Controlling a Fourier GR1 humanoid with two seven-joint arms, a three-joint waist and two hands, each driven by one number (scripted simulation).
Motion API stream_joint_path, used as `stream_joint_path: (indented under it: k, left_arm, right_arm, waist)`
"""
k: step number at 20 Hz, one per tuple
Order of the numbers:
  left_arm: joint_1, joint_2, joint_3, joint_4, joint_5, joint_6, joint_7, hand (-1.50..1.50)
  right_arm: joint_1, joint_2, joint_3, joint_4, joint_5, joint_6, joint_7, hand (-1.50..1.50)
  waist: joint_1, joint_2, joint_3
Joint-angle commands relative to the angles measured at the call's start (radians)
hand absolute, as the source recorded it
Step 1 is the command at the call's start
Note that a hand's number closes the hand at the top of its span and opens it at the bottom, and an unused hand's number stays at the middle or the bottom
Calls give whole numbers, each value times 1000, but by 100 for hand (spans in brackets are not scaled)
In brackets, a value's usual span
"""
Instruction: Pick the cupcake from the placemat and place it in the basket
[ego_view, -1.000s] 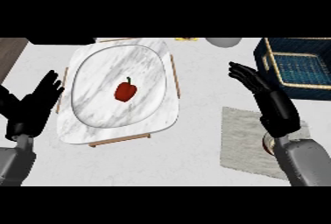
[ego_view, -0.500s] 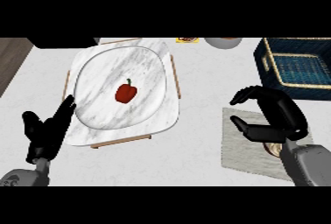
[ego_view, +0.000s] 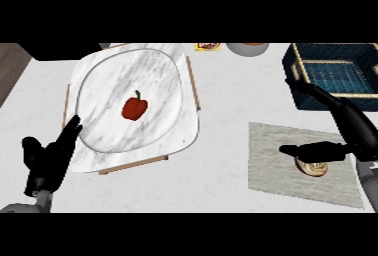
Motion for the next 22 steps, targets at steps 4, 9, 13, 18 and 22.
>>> stream_joint_path:
  k: [4,9,13,18,22]
  left_arm:
    - [111,-43,-41,66,13,4,72,0]
    - [142,-52,-51,67,-5,-5,34,0]
    - [131,-31,-36,47,-7,-5,60,0]
    - [129,-53,-53,19,-24,17,88,0]
    - [151,-62,-42,41,-27,12,59,0]
  right_arm:
    - [-82,-307,-79,-146,87,157,256,-150]
    - [-82,-482,-160,-177,-51,382,323,-150]
    - [-81,-608,-170,-180,-167,585,369,-150]
    - [-63,-694,-210,-205,-275,710,433,-150]
    - [-46,-710,-243,-209,-320,741,447,-150]
  waist:
    - [-9,11,-20]
    - [-15,15,-18]
    - [-12,17,-17]
    - [-12,16,-14]
    - [-4,20,-13]
